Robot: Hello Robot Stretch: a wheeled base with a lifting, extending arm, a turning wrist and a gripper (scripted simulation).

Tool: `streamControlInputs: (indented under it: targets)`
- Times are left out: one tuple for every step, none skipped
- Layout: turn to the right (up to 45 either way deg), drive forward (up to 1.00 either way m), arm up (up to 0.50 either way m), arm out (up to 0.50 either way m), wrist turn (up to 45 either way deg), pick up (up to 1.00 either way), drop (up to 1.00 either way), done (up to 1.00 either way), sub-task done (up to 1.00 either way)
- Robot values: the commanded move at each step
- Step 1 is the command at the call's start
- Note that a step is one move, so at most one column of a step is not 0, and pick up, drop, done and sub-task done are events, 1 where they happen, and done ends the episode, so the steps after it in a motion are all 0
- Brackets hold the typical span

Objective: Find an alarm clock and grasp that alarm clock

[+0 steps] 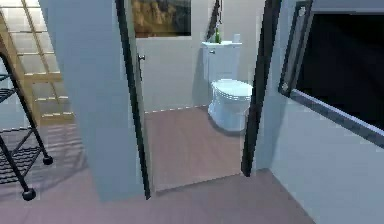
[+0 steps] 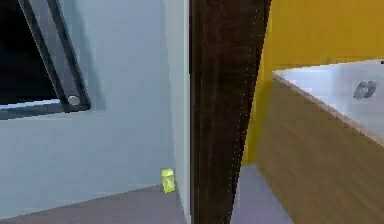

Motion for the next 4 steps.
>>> streamControlInputs:
  targets:
    - [0.0,1.0,0.0,0.0,0.0,0.0,0.0,0.0,0.0]
    - [3.0,0.0,0.0,0.0,0.0,0.0,0.0,0.0,0.0]
    - [6.0,0.0,0.0,0.0,0.0,0.0,0.0,0.0,0.0]
    - [0.0,0.3,0.0,0.0,0.0,0.0,0.0,0.0,0.0]
